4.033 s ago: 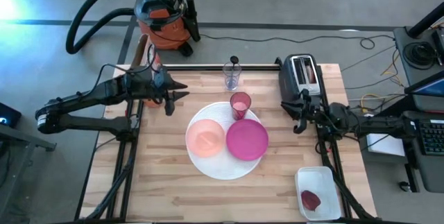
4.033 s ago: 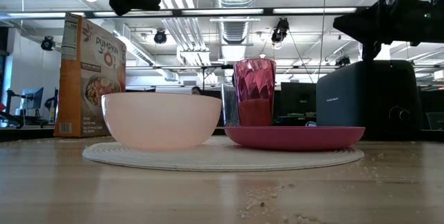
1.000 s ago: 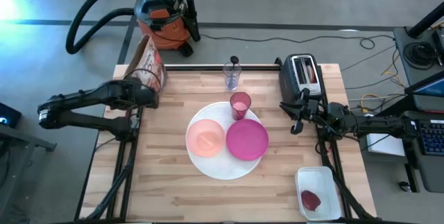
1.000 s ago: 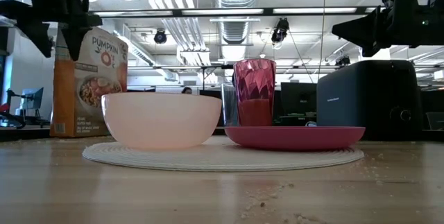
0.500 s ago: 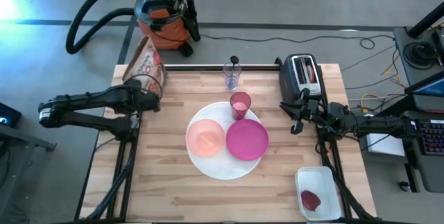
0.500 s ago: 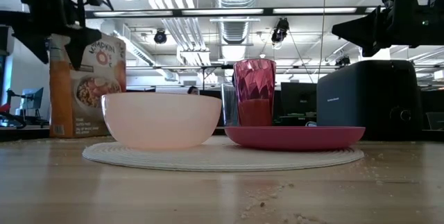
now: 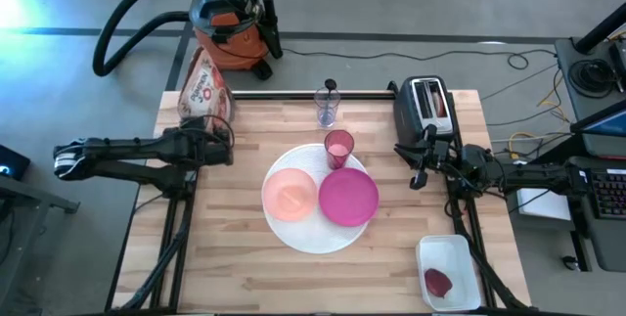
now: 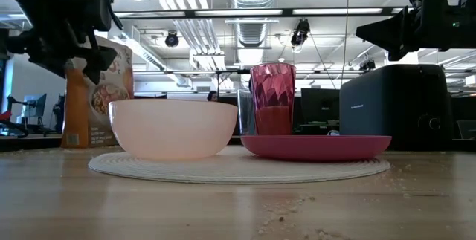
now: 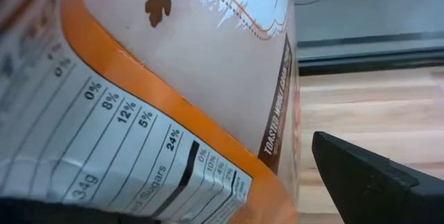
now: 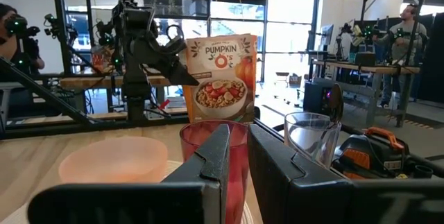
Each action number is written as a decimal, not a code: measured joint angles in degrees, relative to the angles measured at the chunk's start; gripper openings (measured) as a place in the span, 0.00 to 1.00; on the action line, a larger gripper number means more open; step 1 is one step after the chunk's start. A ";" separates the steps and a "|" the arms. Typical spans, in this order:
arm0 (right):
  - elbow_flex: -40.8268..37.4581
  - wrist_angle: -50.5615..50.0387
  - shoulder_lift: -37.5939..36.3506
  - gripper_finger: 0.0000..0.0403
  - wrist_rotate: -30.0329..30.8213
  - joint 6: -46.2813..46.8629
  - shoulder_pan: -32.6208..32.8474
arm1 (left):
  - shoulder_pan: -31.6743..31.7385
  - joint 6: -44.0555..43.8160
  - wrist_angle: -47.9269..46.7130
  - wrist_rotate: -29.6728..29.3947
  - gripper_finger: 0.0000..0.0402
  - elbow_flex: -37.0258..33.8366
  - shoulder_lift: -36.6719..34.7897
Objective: Arrange a breakfast setting
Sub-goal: Pour the cereal from the cereal box into the orange bowl
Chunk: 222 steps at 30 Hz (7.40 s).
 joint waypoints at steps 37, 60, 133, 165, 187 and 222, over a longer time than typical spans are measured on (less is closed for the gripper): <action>0.00 -0.02 -0.02 0.11 0.00 -0.09 0.00 | -11.28 -10.80 -9.16 -1.15 0.90 -0.84 -4.12; 0.00 0.00 0.00 0.11 0.02 -0.08 0.01 | -6.93 -12.08 9.14 -24.75 0.76 -12.72 -3.35; -0.02 -0.02 0.00 0.11 0.00 -0.04 0.00 | -6.16 31.98 -15.35 58.99 0.00 51.15 7.95; -0.02 0.00 0.00 0.11 0.02 -0.10 0.02 | -10.05 14.15 -21.71 86.40 0.00 56.19 17.95; 0.00 -0.01 0.00 0.11 0.01 -0.07 0.00 | -7.25 1.93 -21.68 102.69 0.00 56.13 28.21; -0.02 0.00 -0.02 0.11 0.02 -0.08 0.02 | 6.15 -8.23 -21.70 123.97 0.00 56.97 32.97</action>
